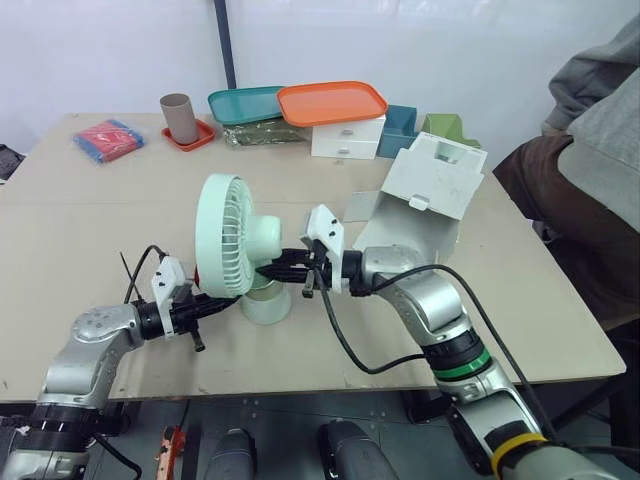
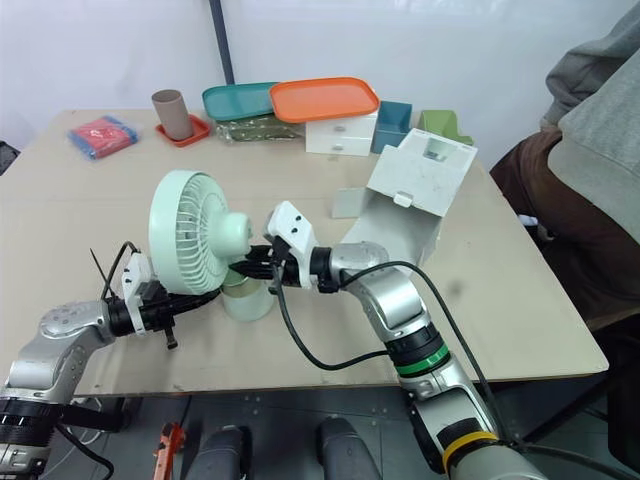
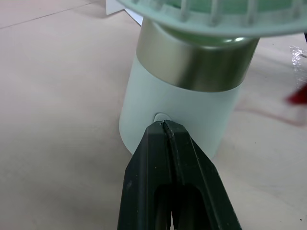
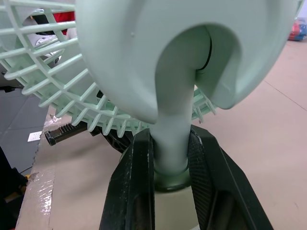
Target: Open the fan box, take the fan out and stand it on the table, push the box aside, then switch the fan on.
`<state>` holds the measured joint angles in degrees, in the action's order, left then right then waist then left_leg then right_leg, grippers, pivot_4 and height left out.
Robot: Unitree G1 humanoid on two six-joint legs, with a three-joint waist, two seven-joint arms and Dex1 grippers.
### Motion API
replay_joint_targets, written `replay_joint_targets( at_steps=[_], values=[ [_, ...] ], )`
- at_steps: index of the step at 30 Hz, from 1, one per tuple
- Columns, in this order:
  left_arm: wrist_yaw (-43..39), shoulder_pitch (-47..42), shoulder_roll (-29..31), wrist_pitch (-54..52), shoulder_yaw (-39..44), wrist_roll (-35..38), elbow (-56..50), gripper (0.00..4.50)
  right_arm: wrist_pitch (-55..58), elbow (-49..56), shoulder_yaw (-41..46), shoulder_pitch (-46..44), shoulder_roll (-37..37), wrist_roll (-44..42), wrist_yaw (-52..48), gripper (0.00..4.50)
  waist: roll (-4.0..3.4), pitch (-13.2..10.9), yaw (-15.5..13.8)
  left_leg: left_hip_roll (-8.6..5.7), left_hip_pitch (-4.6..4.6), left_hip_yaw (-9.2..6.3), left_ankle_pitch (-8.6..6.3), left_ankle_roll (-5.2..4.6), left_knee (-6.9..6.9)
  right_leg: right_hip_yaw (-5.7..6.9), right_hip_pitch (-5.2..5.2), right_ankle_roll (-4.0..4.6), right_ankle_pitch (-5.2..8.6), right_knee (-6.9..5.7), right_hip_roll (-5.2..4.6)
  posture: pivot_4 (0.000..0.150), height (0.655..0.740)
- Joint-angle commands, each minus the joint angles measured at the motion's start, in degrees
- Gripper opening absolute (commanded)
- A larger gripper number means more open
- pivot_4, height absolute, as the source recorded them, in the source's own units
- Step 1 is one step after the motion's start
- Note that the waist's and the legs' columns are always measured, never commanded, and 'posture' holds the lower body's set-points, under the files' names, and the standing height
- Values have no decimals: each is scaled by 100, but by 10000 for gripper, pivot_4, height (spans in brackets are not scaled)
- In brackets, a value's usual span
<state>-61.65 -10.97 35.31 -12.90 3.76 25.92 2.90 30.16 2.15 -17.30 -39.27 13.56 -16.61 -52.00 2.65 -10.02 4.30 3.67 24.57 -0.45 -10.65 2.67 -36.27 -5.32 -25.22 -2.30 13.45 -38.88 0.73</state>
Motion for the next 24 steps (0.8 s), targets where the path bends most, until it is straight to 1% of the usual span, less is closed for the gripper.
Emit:
replay_joint_targets(
  at_steps=[1,12,24],
  values=[
    [-34,-171,-122,163,-107,-81,-25,978,22,364,-35,13,-8,-87,-21,4013,0,0,0,0,0,0,0,0,-1,0,0,0,0,0,0,1500,7400],
    [-46,-293,-165,35,-17,37,-106,978,65,385,-105,49,-34,-66,-4,4013,0,0,-6,-2,-1,1,0,0,-5,-3,3,-3,0,-3,-1,1500,7400],
    [-109,-290,-167,37,-69,3,-90,978,82,431,-121,93,-53,-70,35,4013,-1,0,-2,-2,-3,4,0,0,-5,-6,3,-4,1,-3,-1,1500,7400]
  ],
)
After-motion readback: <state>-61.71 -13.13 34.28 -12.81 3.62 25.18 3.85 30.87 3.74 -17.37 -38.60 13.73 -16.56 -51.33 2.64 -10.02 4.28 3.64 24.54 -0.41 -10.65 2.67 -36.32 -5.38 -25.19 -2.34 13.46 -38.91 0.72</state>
